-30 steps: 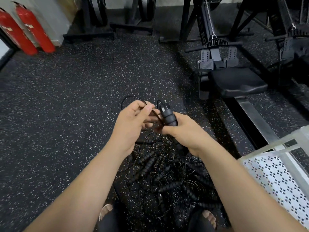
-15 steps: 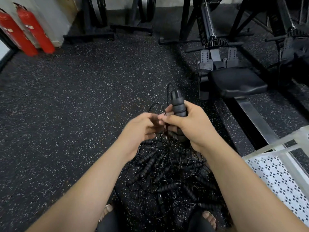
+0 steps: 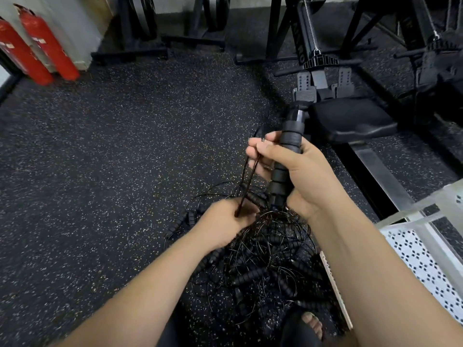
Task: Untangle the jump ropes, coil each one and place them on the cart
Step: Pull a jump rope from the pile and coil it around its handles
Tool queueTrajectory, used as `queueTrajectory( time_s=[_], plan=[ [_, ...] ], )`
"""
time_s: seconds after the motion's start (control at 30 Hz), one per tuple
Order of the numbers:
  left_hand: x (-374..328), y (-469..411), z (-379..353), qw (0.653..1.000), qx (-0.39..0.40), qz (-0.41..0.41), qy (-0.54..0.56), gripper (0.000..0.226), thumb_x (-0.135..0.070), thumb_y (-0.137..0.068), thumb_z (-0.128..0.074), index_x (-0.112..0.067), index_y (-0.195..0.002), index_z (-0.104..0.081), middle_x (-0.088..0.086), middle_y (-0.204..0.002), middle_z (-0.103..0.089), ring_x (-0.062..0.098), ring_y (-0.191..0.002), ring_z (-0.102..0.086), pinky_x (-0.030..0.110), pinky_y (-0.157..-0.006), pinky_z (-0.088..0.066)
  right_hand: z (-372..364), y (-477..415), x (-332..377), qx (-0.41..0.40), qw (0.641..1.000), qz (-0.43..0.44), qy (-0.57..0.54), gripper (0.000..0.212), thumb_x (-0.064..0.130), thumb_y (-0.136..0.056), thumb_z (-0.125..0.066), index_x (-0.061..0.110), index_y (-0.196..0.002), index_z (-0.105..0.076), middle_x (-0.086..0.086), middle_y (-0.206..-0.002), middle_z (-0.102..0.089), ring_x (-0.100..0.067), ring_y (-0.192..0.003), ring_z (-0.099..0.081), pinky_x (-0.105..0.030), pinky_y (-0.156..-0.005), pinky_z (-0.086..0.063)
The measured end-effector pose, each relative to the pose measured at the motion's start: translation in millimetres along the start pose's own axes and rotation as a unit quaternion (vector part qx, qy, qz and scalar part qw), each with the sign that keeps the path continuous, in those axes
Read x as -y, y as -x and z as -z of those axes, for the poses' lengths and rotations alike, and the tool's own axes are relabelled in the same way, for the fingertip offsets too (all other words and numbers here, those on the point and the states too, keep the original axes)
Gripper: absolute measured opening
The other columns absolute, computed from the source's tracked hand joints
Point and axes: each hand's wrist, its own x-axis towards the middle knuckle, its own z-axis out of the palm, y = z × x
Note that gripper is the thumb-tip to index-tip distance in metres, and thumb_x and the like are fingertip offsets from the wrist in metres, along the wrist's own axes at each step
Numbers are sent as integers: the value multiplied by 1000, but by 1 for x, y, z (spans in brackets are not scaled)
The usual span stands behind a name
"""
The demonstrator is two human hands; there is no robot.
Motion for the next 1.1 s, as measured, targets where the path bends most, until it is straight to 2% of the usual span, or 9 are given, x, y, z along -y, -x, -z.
queueTrajectory(
  time_s=[0.23, 0.4, 0.47, 0.57, 0.67, 0.77, 0.9, 1.03, 1.1],
  plan=[
    [-9, 3, 25, 999, -34, 19, 19, 18, -25, -110, -61, -34, -112, -76, -16, -101, -81, 13, -95, -78, 41, -93, -61, 9, -11, -7, -26, 999, -2, -18, 33, -1, -94, -77, 7, -121, -60, -23, -121, -78, -35, -115, -77, -43, -100, -63],
    [-32, 16, 48, 989, -80, -38, 119, 22, -34, -113, -52, -31, -114, -74, -13, -102, -82, 11, -101, -78, 43, -98, -58, 19, -18, -30, -30, 986, -58, 151, 27, 5, -90, -82, 15, -112, -71, -17, -123, -78, -34, -118, -74, -56, -115, -51],
    [-37, 17, 54, 977, -90, -39, 188, 24, -28, -114, -50, -21, -116, -73, -3, -103, -83, 18, -100, -79, 43, -98, -59, 18, -19, -40, -21, 973, -71, 219, 30, 4, -89, -79, 18, -114, -72, -5, -117, -82, -29, -114, -73, -58, -114, -50],
    [-41, 17, 57, 965, -106, -46, 235, 24, -23, -115, -49, -11, -115, -70, 5, -101, -83, 24, -97, -79, 38, -90, -61, 15, -20, -49, -1, 968, -91, 233, 36, 4, -87, -75, 21, -119, -73, -2, -112, -82, -23, -105, -72, -54, -108, -53],
    [-41, 17, 64, 950, -141, -55, 274, 23, -25, -114, -53, -12, -114, -72, 5, -105, -82, 22, -101, -79, 38, -86, -64, 10, -20, -54, 21, 963, -91, 253, 39, 7, -83, -75, 23, -118, -74, -6, -110, -81, -23, -102, -74, -49, -101, -55],
    [-40, 16, 70, 937, -165, -62, 303, 23, -25, -112, -56, -12, -113, -75, 4, -106, -80, 23, -100, -77, 40, -84, -65, 4, -16, -61, 57, 942, -93, 317, 42, 15, -78, -76, 26, -118, -74, -10, -117, -80, -33, -115, -73, -53, -108, -51],
    [-39, 14, 74, 925, -199, -64, 318, 23, -25, -112, -57, -14, -111, -77, 1, -102, -78, 17, -97, -75, 41, -85, -65, 1, -14, -70, 69, 926, -90, 361, 30, 13, -87, -77, 23, -115, -74, -4, -110, -82, -28, -113, -74, -44, -108, -52],
    [-34, 13, 81, 917, -221, -55, 326, 21, -28, -111, -59, -18, -109, -77, 3, -106, -79, 16, -100, -75, 32, -76, -61, -6, -10, -73, 93, 933, -75, 339, 34, 23, -76, -83, 22, -109, -75, -11, -109, -81, -38, -111, -75, -56, -109, -55],
    [-32, 12, 84, 921, -230, -47, 311, 24, -36, -110, -59, -20, -108, -77, 1, -104, -79, 15, -100, -75, 31, -75, -60, -7, -10, -71, 92, 939, -59, 325, 29, 16, -81, -86, 20, -107, -73, -11, -106, -82, -36, -105, -78, -50, -100, -62]
  ],
)
